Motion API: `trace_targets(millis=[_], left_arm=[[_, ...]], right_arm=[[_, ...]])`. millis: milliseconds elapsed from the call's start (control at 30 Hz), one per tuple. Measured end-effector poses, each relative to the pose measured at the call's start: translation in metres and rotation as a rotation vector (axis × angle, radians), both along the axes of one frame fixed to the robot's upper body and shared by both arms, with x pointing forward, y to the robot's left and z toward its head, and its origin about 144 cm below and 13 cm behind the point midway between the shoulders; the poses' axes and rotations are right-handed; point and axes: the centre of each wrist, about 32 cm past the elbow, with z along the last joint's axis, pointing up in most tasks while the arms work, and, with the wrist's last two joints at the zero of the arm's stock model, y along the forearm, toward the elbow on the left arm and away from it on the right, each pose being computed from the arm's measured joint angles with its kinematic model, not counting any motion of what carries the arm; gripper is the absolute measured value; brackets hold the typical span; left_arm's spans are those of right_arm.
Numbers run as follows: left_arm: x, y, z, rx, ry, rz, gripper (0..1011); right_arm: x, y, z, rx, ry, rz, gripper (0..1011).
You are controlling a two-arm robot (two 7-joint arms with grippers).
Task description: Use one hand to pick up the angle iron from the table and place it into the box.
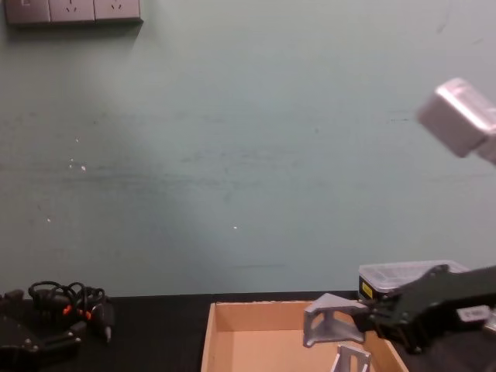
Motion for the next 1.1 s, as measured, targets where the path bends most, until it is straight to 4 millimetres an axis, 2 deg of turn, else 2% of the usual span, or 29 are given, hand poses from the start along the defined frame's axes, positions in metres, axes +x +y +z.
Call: trace_targets(millis=[100,267,567,767,1100], left_arm=[[0.0,0.0,0.0,0.0,0.0,0.0,1000],[0.0,0.0,0.0,0.0,0.0,0.0,1000],[0.0,0.0,0.0,0.0,0.0,0.0,1000],[0.0,0.0,0.0,0.0,0.0,0.0,1000],[0.0,0.0,0.0,0.0,0.0,0.0,1000]], right_arm=[[0.011,0.007,0.0,-0.016,0.005,-0.007,57],[0.041,0.022,-0.003,-0.048,0.041,-0.005,58],[0.075,0.042,-0.013,-0.087,0.096,0.001,58],[0.083,0.05,-0.019,-0.1,0.116,0.012,58],[0.084,0.053,-0.025,-0.124,0.133,0.024,58]])
